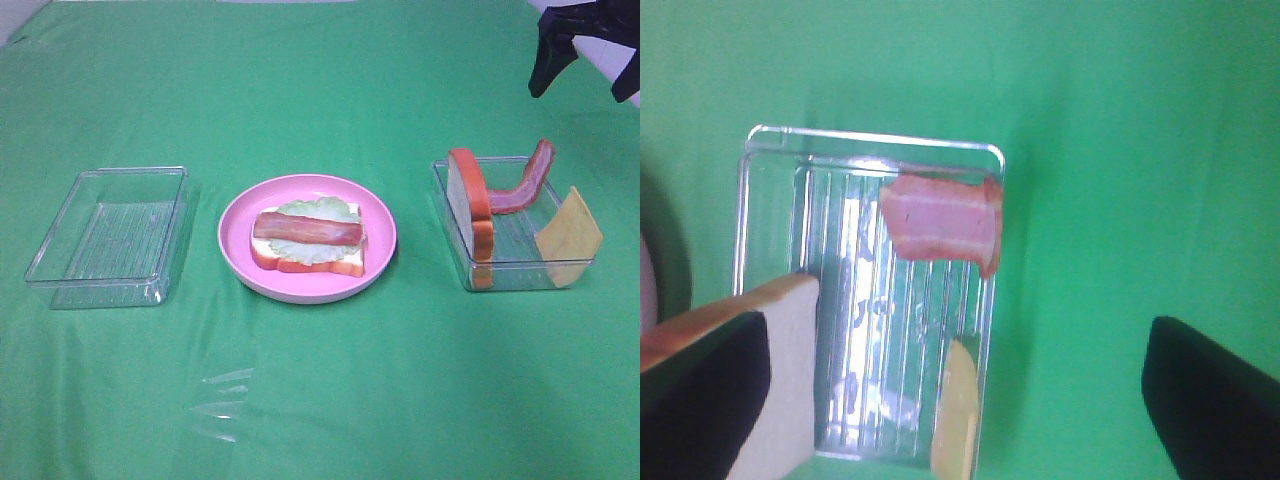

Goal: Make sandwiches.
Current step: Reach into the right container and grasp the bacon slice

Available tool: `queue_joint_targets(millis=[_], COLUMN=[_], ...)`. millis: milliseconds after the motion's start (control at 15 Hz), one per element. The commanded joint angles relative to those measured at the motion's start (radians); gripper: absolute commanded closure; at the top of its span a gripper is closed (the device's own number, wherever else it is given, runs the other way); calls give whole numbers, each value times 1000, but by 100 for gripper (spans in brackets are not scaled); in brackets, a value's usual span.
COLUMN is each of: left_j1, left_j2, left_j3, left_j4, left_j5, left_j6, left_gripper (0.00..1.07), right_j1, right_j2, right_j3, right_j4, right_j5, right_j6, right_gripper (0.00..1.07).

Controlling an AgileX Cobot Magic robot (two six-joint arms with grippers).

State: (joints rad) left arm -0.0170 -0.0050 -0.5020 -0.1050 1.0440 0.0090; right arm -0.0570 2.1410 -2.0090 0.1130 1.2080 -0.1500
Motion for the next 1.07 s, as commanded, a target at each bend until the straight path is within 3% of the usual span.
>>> queue_joint_targets(millis=[67,800,1067], left_j1=[-2,-2,-2], left_j2=[-19,-19,-19], left_j3=[2,2,2], left_j4=[-3,-3,-3], left_j5=[-10,-10,-10], left_j6=[-2,-2,-2], left_gripper=[6,6,6], right_j1=[-6,-7,-7], right_j2=[64,230,237], right_j3=[-77,-78,-78], right_j4=[9,38,53], right_j5=[39,-15,-14], right_j6=[-14,-40,-43], right_gripper=[11,13,24])
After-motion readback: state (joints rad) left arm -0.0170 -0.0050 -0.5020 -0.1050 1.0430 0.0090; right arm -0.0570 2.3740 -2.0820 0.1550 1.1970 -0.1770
